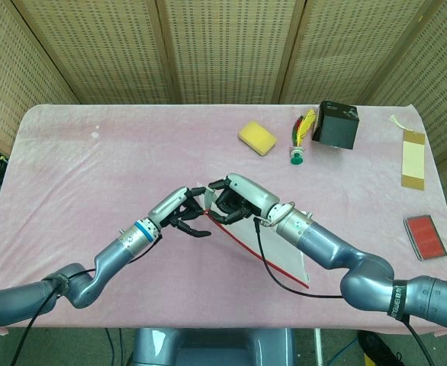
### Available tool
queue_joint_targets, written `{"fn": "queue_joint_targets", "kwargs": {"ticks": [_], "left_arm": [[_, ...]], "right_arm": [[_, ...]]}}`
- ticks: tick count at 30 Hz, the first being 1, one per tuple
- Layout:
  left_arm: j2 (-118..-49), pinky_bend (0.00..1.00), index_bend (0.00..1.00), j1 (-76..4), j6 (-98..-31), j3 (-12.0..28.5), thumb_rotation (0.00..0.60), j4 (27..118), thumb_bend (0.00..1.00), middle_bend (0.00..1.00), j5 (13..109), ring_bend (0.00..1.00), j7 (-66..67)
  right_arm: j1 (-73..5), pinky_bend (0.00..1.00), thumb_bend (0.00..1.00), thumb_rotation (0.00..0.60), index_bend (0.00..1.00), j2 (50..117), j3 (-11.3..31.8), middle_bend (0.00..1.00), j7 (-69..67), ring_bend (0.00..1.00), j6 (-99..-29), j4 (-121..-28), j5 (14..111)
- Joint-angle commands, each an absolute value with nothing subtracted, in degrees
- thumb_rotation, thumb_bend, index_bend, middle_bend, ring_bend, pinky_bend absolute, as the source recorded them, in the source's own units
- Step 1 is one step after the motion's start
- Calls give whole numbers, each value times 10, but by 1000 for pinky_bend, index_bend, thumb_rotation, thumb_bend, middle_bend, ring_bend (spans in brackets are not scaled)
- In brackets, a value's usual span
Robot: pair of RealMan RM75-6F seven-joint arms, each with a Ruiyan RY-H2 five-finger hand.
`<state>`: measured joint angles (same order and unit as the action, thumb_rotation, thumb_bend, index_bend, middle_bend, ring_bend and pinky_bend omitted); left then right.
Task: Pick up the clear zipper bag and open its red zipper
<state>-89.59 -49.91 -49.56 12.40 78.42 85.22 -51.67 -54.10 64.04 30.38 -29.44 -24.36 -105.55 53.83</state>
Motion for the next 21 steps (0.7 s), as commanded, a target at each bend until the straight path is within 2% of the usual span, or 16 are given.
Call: {"fn": "queue_joint_targets", "kwargs": {"ticks": [1,2,4,6,9,12,15,21], "left_arm": [[-895,959,451,-504,-492,126,600,787,4,974,848,853,-510],[-894,959,469,-506,-492,127,600,788,21,974,847,853,-506],[-894,959,508,-509,-488,129,600,792,118,974,840,853,-501],[-894,959,555,-513,-483,129,600,794,277,974,837,853,-492],[-896,959,633,-518,-481,130,600,797,426,974,834,853,-473],[-896,959,726,-520,-483,133,600,802,535,974,828,853,-455],[-899,959,794,-520,-487,137,600,805,565,974,816,853,-436],[-901,959,842,-514,-490,147,600,815,608,974,787,853,-436]], "right_arm": [[-542,1000,732,600,849,640,302,970,-295,959,-245,-1056,539],[-543,1000,732,600,849,639,302,970,-295,959,-246,-1056,539],[-544,1000,732,600,849,639,300,970,-295,959,-247,-1057,539],[-545,1000,732,600,849,638,299,970,-296,959,-248,-1057,539],[-545,1000,732,600,849,637,296,970,-296,959,-251,-1058,540],[-544,1000,732,600,849,635,294,970,-296,959,-254,-1058,541],[-543,1000,732,600,849,634,293,970,-299,959,-258,-1057,543],[-533,1000,732,600,849,629,288,970,-301,959,-266,-1060,559]]}}
